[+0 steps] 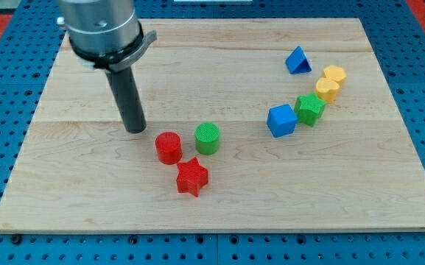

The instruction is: Keep the blue blocks at the top right side of the board

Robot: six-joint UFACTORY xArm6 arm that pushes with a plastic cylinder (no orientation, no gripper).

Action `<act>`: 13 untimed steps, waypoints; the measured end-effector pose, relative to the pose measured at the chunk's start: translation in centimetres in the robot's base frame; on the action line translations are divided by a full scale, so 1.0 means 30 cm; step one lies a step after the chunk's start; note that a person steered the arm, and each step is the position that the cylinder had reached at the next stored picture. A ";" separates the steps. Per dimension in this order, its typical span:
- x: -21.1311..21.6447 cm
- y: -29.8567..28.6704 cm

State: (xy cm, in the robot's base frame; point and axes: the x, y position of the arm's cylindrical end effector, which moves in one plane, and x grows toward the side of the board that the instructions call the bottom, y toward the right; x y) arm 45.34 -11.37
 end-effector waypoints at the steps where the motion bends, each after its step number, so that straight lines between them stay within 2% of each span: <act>1: 0.026 0.029; 2: 0.049 0.023; 3: -0.178 0.078; 4: -0.333 0.318; 5: -0.417 0.677; 6: -0.417 0.922; 7: -0.470 0.929; 8: -0.676 0.976; 9: -0.604 0.964; 10: -0.392 0.838; 11: -0.301 0.760; 12: -0.227 0.596; 13: -0.065 0.525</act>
State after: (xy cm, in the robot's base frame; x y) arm 43.38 4.38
